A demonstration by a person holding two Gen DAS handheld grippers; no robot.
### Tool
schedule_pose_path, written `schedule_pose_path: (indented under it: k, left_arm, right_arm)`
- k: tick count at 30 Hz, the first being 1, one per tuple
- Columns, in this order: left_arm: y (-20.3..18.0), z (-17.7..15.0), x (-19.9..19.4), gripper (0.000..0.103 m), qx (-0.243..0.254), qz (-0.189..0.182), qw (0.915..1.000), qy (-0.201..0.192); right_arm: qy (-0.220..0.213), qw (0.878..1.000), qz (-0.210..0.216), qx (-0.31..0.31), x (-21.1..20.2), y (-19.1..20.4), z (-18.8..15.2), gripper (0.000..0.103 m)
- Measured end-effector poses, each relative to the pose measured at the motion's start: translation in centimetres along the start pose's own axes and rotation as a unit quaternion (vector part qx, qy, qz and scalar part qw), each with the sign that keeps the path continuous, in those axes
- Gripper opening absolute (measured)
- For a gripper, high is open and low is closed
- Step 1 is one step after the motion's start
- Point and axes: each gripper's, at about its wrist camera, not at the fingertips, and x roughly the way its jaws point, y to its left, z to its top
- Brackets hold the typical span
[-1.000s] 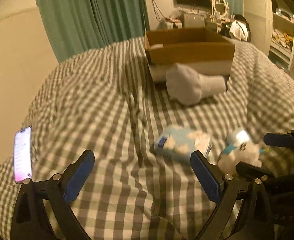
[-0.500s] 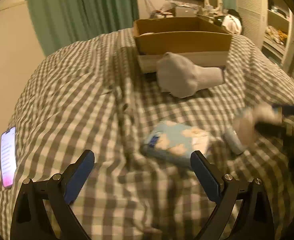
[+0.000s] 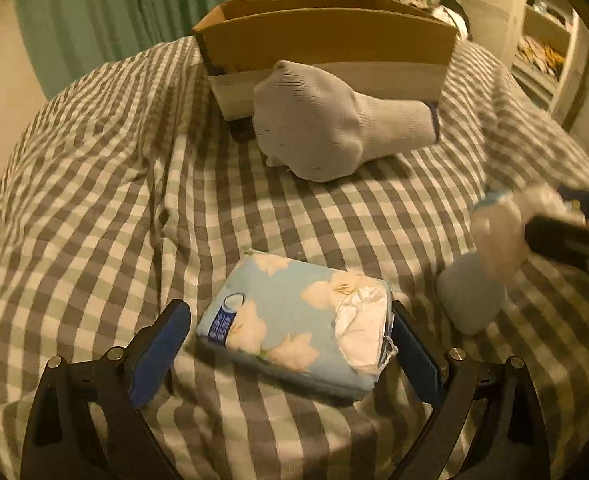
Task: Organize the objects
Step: 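Grasp the blue floral tissue pack with the left tool while the right tool grasps the white plush toy, then drop the tissue pack into the box with the left tool while the right tool drops the plush toy in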
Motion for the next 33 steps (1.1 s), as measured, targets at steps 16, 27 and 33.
schedule_pose_path:
  k: [16, 27, 33]
  left_arm:
    - [1.1, -0.8, -5.8, 0.083, -0.007, 0.008, 0.9994, -0.034]
    - [1.5, 2.3, -11.5, 0.083, -0.012, 0.026, 0.9959, -0.086]
    - [1.5, 6.0, -13.4, 0.083, -0.005, 0.036, 0.9923, -0.119]
  right_arm:
    - [-0.032, 0.999, -0.008, -0.005, -2.5, 1.6, -0.7, 0.057]
    - [-0.083, 0.996, -0.026, -0.025, -7.3, 2.0, 0.8, 0.057]
    - [-0.121, 0.991, -0.033, -0.042, -9.7, 1.9, 4.2, 0.057]
